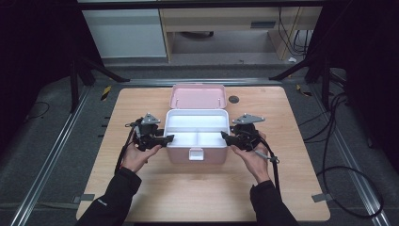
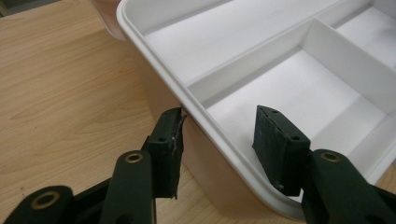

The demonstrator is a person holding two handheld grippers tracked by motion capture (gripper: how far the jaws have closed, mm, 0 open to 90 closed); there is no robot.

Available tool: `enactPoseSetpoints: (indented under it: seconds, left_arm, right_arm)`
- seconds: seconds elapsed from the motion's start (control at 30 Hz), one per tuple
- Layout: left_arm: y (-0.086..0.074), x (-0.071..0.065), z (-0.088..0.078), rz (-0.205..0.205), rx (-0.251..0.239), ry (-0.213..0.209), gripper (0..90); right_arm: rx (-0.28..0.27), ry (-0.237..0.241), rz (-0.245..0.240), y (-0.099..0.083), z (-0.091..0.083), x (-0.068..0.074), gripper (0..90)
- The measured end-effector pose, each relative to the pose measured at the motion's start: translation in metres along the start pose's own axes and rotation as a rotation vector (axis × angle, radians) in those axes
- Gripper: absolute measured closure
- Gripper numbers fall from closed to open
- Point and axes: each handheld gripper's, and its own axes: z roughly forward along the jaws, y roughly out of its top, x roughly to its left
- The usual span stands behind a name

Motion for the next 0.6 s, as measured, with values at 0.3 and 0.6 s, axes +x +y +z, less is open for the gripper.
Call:
enactPoseSetpoints:
  seconds: [0.3,0.6]
  left_arm:
    - [-0.0016,-0.0048,-0.0016,0.011,0.000,0.005,52.4]
    - [0.0018,-0.0061,-0.0037,0.082,-0.005,0.042,42.6]
  right_arm:
    - [0.015,0.015,0.012,-0.0071,0.0017,0.0011,55.4]
    - [-0.002,0.010,0.019,-0.0055,-0.0018,-0.0002,45.8]
